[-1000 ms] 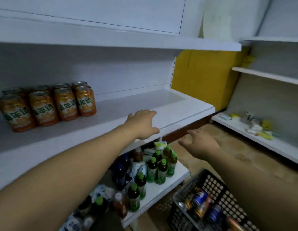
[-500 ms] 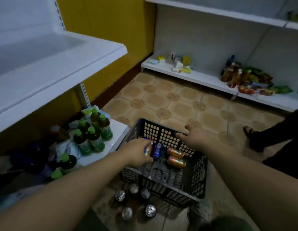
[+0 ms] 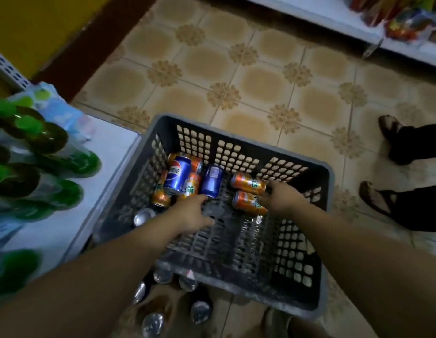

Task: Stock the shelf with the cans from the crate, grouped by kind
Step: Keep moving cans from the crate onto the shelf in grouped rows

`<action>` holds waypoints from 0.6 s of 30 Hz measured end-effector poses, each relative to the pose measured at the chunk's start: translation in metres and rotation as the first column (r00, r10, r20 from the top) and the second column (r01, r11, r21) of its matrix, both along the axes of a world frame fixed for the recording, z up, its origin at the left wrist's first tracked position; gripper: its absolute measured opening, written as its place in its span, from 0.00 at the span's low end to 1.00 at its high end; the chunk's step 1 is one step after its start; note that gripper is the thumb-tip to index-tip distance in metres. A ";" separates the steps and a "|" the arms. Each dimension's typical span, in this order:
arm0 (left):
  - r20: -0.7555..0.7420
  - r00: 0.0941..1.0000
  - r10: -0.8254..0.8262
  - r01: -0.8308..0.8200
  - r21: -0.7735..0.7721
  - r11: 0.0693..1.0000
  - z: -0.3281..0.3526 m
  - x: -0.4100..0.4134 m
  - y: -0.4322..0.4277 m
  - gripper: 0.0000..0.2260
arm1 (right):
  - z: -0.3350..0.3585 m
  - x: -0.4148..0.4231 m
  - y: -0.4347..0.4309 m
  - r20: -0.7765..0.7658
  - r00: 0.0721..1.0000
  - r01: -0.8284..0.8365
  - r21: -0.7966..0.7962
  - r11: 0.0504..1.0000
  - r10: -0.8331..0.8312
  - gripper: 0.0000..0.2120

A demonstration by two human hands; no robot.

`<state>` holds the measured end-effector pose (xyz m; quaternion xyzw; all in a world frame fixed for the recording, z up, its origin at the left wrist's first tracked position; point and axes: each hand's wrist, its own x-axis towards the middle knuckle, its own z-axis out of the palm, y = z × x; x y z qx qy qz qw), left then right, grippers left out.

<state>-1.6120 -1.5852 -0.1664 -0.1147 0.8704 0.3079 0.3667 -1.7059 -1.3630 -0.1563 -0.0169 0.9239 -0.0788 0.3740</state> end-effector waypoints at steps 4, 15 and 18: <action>0.067 0.998 -0.005 0.000 0.071 0.997 -0.069 -0.041 0.025 0.37 | -0.077 -0.016 0.009 0.077 0.996 0.040 -0.007 0.999 -0.039 0.38; 0.211 0.972 0.104 -0.150 0.214 0.965 -0.160 -0.047 0.055 0.40 | -0.172 -0.008 0.031 -0.004 0.985 0.174 -0.091 0.981 -0.175 0.39; 0.194 0.969 0.155 -0.201 0.243 0.949 -0.141 -0.040 0.050 0.38 | -0.146 0.004 0.019 -0.056 0.940 0.305 -0.297 0.905 -0.336 0.34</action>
